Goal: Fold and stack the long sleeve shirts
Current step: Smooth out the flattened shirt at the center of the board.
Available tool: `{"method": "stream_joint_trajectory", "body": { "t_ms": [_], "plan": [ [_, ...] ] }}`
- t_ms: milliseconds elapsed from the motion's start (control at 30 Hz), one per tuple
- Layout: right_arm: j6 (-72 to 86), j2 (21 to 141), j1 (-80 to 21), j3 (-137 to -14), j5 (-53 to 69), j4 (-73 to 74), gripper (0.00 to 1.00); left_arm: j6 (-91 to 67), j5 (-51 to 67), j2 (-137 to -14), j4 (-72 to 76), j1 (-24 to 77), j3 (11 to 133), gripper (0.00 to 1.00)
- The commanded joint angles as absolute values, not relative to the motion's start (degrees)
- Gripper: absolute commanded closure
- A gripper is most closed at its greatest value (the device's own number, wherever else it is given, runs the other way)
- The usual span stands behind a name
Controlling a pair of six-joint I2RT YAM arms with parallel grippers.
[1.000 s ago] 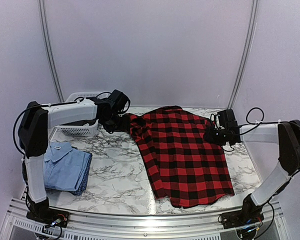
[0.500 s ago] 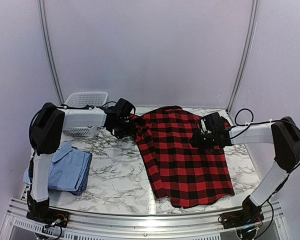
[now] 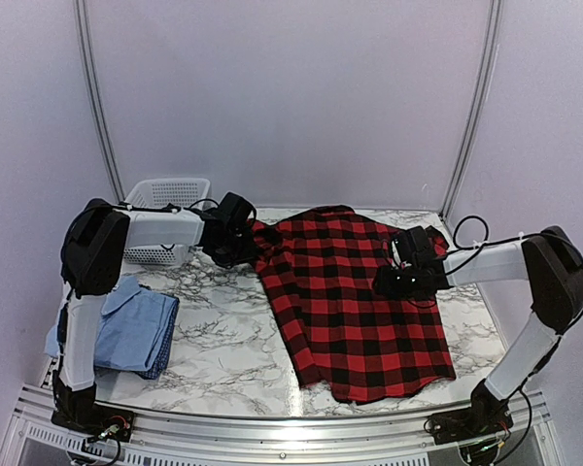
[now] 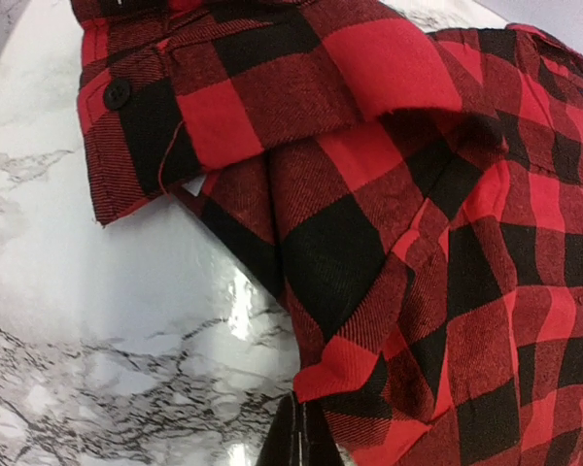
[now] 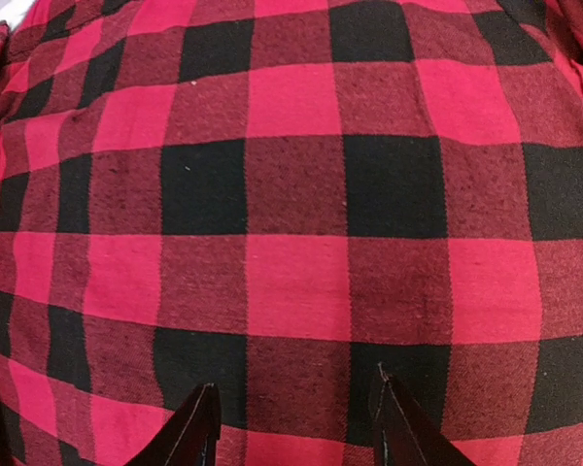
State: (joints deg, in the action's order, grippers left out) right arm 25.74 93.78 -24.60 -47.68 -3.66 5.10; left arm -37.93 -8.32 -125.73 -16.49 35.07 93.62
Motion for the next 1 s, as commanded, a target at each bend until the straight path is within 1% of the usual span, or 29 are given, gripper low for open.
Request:
{"method": "stream_joint_trajectory", "body": {
  "t_ms": [0, 233, 267, 333, 400, 467, 533, 633, 800, 900, 967],
  "plan": [
    [26.5, 94.8, -24.1, -46.2, -6.1, 5.5, 0.52, -34.4, -7.8, -124.9, -16.0, 30.9, 93.6, 1.0],
    [26.2, 95.6, -22.5, -44.8, -6.0, 4.6, 0.52, -27.8, -0.5, -125.2, -16.6, 26.0, 94.9, 1.0],
    [26.1, 95.8, -22.3, -44.8, -6.1, 4.6, 0.52, -27.4, 0.5, -125.6, -17.4, 25.8, 95.7, 0.95],
    [25.7, 96.2, -22.1, -45.0, -6.3, 4.7, 0.52, -26.1, 2.6, -125.4, -18.2, 25.7, 96.2, 0.79],
    [25.5, 96.6, -21.9, -45.2, -6.4, 4.9, 0.52, -25.6, 3.9, -123.8, -18.2, 26.1, 95.2, 0.6],
    [25.2, 97.0, -21.5, -45.2, -6.3, 5.1, 0.51, -25.0, 4.0, -121.1, -18.2, 27.0, 93.0, 0.5],
    [25.0, 96.8, -21.2, -45.2, -6.1, 5.2, 0.51, -24.8, 4.3, -116.6, -18.3, 28.5, 89.7, 0.45],
    [24.6, 96.5, -21.0, -45.0, -6.2, 5.1, 0.51, -24.6, 4.5, -110.0, -18.2, 31.7, 83.5, 0.45],
    [23.4, 98.0, -20.2, -45.8, -5.6, 5.3, 0.51, -24.3, 5.9, -101.1, -18.2, 40.6, 72.7, 0.5],
    [22.9, 98.7, -19.9, -46.1, -5.3, 5.0, 0.51, -25.5, 7.1, -98.2, -17.3, 45.9, 67.4, 0.61],
    [22.8, 99.3, -19.8, -46.4, -5.3, 4.9, 0.51, -26.1, 7.9, -98.0, -16.8, 49.7, 66.0, 0.69]
  ]
}}
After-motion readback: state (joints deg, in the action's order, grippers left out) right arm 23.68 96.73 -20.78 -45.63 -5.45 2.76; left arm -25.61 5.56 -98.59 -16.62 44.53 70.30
